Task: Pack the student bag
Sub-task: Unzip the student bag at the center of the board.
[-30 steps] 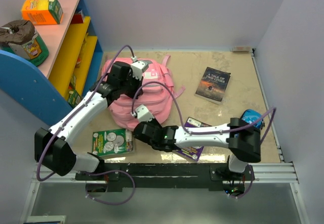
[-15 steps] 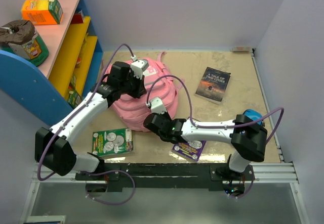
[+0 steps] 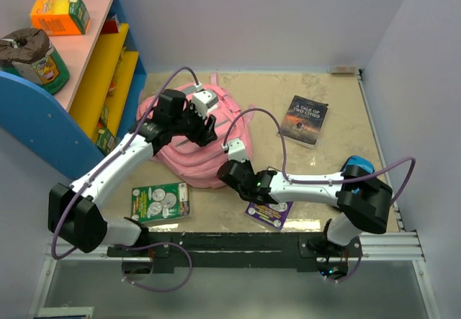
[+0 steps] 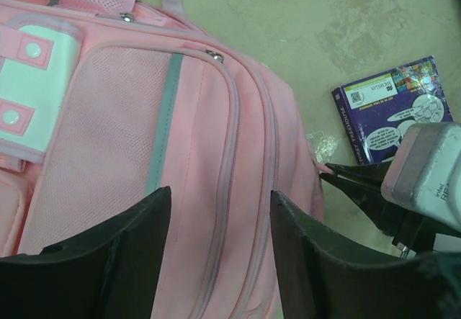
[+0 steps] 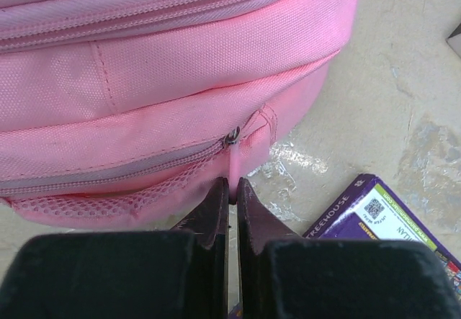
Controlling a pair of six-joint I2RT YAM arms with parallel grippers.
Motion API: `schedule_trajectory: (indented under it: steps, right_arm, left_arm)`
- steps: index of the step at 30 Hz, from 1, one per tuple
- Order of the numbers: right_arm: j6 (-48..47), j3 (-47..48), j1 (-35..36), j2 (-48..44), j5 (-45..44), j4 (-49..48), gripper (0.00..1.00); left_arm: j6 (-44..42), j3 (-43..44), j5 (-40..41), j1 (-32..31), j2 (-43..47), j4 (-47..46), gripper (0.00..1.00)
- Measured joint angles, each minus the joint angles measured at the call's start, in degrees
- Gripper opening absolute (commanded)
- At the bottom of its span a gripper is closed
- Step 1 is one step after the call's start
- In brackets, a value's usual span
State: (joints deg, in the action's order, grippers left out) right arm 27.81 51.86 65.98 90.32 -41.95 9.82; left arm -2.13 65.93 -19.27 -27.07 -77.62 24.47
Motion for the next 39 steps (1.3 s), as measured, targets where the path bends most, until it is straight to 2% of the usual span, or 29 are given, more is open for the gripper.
schedule_trajectory:
  steps: [7, 18, 23, 29, 32, 35, 36, 39]
  right_arm:
    - [1.6, -2.5, 0.0, -0.5, 0.9, -2.7, 0.00]
    - [2.9, -4.0, -0.3, -0.5, 1.1, -5.0, 0.00]
    - [3.2, -4.5, -0.4, -1.1, 1.3, -5.2, 0.00]
    - [3.5, -5.2, -0.4, -2.4, 2.2, -5.5, 0.00]
    - [3.8, -5.6, -0.5, -2.6, 2.6, -5.7, 0.00]
    - [3.9, -5.8, -0.5, -2.6, 2.7, -6.1, 0.00]
    - [4.0, -5.9, -0.5, -2.6, 2.8, -6.3, 0.00]
    - [4.0, -5.9, -0.5, -2.6, 3.0, -6.5, 0.00]
  left_arm:
    - [-7.4, -1.4, -3.2, 0.0, 2.0, 2.4, 0.77]
    - [-34.6, -3.9, -5.5, 0.0, 4.6, 16.7, 0.78]
    - [-40.9, -7.1, -3.4, 0.0, 4.5, 17.7, 0.75]
    - [-43.0, -9.7, -0.2, 0.1, 3.8, 13.0, 0.71]
    - [-43.3, -10.8, 1.0, 0.1, 3.6, 10.6, 0.67]
    - [-43.8, -12.3, 2.2, 0.1, 3.6, 8.1, 0.60]
    - [-44.0, -13.2, 2.8, 0.1, 3.6, 6.9, 0.55]
    - [-44.0, -15.5, 3.7, 0.1, 3.6, 4.8, 0.50]
